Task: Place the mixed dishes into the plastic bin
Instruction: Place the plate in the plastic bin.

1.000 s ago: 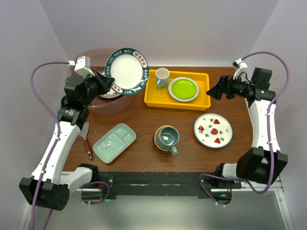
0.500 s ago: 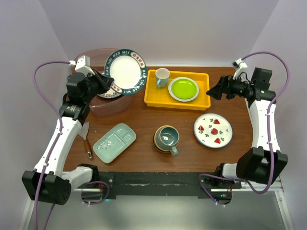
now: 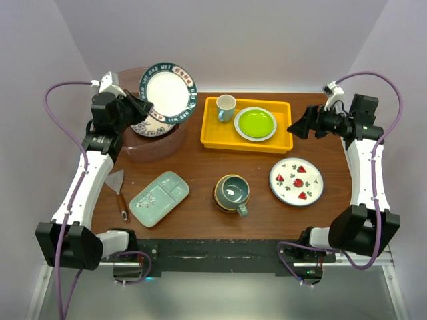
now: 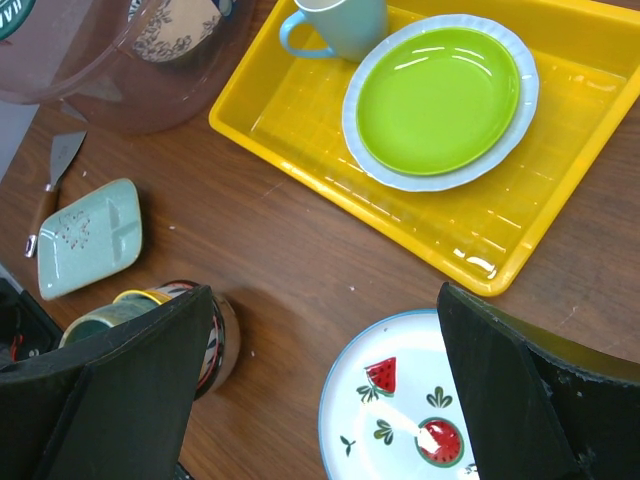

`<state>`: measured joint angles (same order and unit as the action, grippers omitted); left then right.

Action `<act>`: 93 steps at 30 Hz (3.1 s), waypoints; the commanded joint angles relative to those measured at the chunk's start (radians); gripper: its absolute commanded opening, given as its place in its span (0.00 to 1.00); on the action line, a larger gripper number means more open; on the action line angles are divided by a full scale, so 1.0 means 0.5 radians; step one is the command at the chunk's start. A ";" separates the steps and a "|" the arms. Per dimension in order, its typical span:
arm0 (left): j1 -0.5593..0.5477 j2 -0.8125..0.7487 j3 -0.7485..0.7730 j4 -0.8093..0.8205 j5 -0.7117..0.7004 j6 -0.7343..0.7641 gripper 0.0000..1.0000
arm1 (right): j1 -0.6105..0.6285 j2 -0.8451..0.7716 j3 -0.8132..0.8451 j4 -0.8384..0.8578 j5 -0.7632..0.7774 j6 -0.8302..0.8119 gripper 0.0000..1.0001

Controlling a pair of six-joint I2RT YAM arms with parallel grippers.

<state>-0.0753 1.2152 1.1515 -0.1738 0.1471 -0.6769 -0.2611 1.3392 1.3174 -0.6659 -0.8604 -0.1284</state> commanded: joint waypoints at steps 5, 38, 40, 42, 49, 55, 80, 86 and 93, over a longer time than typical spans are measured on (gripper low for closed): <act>0.071 0.110 0.222 0.111 -0.107 -0.140 0.00 | -0.002 -0.018 -0.003 0.013 -0.068 -0.041 0.98; 0.258 0.990 0.633 -0.202 -0.472 -0.211 0.00 | -0.002 -0.037 -0.006 -0.003 -0.062 -0.062 0.98; 0.267 1.054 0.664 -0.199 -0.454 -0.205 0.00 | -0.002 -0.034 -0.003 -0.003 -0.059 -0.062 0.98; 0.273 1.098 0.682 -0.202 -0.426 -0.208 0.00 | -0.002 -0.040 -0.003 -0.003 -0.059 -0.062 0.98; 0.289 1.239 0.685 -0.199 -0.365 -0.232 0.03 | -0.002 -0.040 -0.003 -0.009 -0.049 -0.065 0.98; 0.316 1.282 0.645 -0.192 -0.340 -0.251 0.13 | -0.002 -0.037 0.004 -0.012 -0.049 -0.065 0.98; 0.378 0.975 0.480 -0.367 -0.383 -0.260 1.00 | -0.005 -0.064 -0.015 -0.009 -0.056 -0.068 0.98; 0.378 0.795 0.461 -0.376 -0.356 -0.232 1.00 | -0.002 -0.058 0.013 -0.040 -0.049 -0.099 0.98; 0.381 0.564 0.440 -0.386 -0.303 -0.128 1.00 | -0.002 -0.061 0.071 -0.144 -0.006 -0.215 0.98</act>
<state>0.1066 1.5894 1.3853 -0.3832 -0.0265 -0.7910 -0.2611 1.3392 1.3170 -0.6994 -0.8574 -0.1833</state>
